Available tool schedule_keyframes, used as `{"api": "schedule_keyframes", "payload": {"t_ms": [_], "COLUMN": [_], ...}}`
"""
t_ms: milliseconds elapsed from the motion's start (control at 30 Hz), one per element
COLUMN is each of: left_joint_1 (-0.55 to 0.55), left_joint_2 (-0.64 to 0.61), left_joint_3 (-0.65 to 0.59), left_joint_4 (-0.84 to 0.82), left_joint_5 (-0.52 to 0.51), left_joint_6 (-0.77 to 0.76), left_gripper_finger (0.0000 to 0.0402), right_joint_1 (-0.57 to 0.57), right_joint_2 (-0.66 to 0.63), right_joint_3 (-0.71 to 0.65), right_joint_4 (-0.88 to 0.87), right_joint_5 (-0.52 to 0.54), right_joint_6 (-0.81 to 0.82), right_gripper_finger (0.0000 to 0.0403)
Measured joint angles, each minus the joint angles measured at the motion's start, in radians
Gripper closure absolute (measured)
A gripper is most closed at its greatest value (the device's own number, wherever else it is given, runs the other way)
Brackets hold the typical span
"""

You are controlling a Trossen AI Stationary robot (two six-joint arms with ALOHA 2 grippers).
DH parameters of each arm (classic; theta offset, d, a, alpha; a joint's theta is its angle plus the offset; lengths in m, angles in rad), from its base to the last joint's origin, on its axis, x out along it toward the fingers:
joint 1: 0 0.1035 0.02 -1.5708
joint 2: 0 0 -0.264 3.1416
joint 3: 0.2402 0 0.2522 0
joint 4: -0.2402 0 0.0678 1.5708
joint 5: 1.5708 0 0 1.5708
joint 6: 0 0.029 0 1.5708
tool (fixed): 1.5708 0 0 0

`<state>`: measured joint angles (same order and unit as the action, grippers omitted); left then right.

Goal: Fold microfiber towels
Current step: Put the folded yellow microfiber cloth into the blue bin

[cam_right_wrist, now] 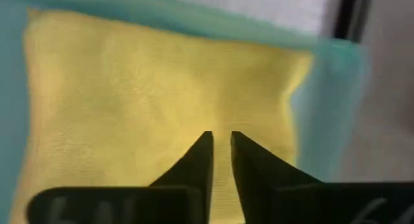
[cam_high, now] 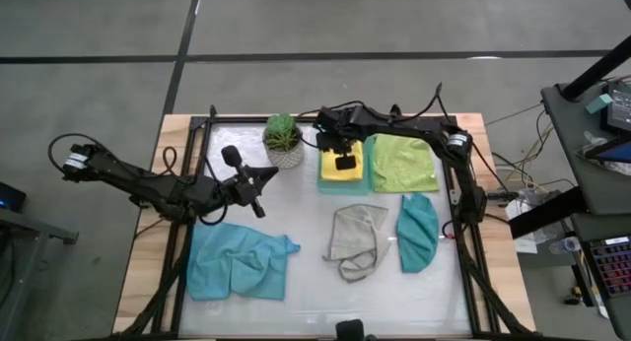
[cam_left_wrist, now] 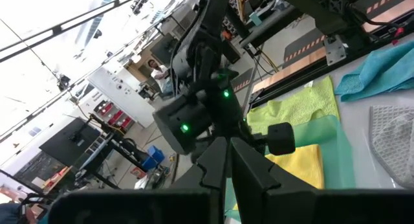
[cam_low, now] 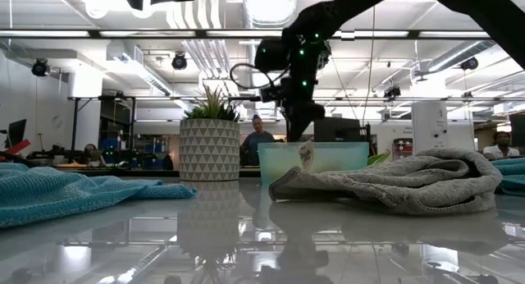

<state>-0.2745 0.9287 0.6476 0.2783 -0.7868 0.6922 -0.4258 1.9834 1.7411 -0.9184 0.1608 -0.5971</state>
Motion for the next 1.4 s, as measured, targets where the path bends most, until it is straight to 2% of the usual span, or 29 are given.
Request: {"api": "schedule_keyframes", "payload": {"t_ms": [100, 167, 400, 600, 900, 1167, 1400], "left_joint_1": [0.000, 0.000, 0.000, 0.000, 0.000, 0.000, 0.000], "left_joint_2": [0.000, 0.000, 0.000, 0.000, 0.000, 0.000, 0.000], "left_joint_3": [0.000, 0.000, 0.000, 0.000, 0.000, 0.000, 0.000], "left_joint_4": [0.000, 0.000, 0.000, 0.000, 0.000, 0.000, -0.001], "left_joint_5": [0.000, 0.000, 0.000, 0.000, 0.000, 0.000, 0.000], "left_joint_6": [0.000, 0.000, 0.000, 0.000, 0.000, 0.000, 0.001], "left_gripper_finger": [0.0395, 0.0395, 0.0395, 0.0395, 0.0395, 0.0395, 0.0395], "right_joint_1": [-0.002, 0.000, -0.001, 0.004, 0.031, 0.042, 0.003], "right_joint_2": [0.015, 0.025, 0.031, 0.031, 0.030, -0.008, -0.044], "right_joint_3": [-0.029, -0.050, -0.131, -0.155, -0.155, -0.129, -0.127], "right_joint_4": [0.005, 0.021, 0.066, 0.065, 0.040, 0.013, 0.110], "right_joint_5": [-0.077, -0.092, -0.092, -0.178, -0.248, -0.234, -0.135], "right_joint_6": [0.011, 0.035, 0.076, 0.091, 0.103, 0.142, 0.166], "right_gripper_finger": [0.0388, 0.0392, 0.0394, 0.0394, 0.0394, 0.0394, 0.0394]}}
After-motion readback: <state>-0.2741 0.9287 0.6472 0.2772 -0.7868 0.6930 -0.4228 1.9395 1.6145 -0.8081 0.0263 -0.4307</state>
